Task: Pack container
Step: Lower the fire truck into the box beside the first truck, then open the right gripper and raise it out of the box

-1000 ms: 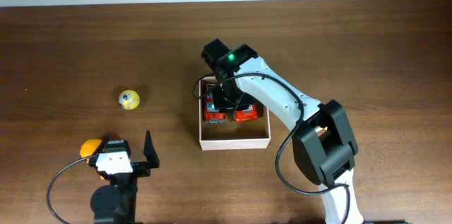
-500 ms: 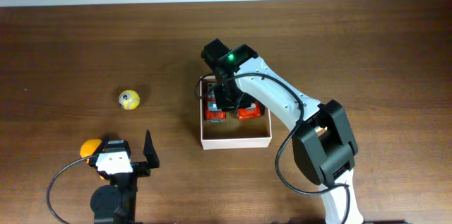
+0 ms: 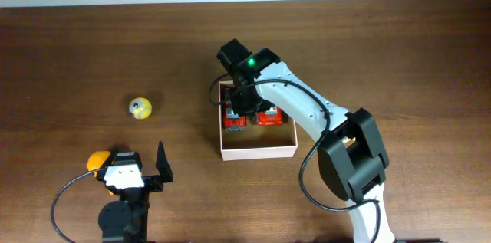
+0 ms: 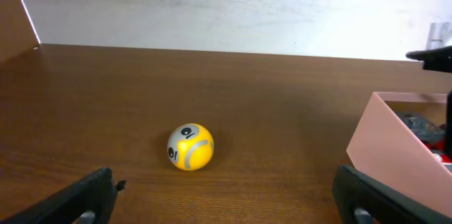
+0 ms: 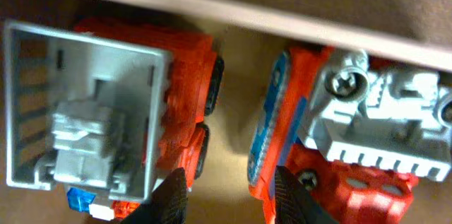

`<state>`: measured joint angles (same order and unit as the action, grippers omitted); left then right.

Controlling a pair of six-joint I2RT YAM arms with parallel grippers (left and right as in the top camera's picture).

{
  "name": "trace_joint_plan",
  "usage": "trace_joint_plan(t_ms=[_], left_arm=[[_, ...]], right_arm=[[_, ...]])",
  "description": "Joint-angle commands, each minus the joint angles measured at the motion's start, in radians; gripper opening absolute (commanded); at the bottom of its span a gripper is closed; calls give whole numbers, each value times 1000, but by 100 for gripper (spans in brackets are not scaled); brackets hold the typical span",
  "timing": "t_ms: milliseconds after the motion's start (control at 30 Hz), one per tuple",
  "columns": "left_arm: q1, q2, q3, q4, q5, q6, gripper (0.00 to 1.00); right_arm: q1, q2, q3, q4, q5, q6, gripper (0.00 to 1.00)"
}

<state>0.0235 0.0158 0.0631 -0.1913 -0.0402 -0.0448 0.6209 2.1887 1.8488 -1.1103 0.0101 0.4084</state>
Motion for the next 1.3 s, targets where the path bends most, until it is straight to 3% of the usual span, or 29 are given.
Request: trace_joint_plan(t_ms=[0,1167,1267], left_arm=[[-3,-5,-8,4,11,19,99],[-3,-5,-8,4,11,19,99],[-3,-5,-8,4,11,19,99]], right_arm=[[0,-21,-7,21,-24,-38,36],[-58,-20,-7,-56,98,-39,35],[-58,-21,-7,-37,59,-50,39]])
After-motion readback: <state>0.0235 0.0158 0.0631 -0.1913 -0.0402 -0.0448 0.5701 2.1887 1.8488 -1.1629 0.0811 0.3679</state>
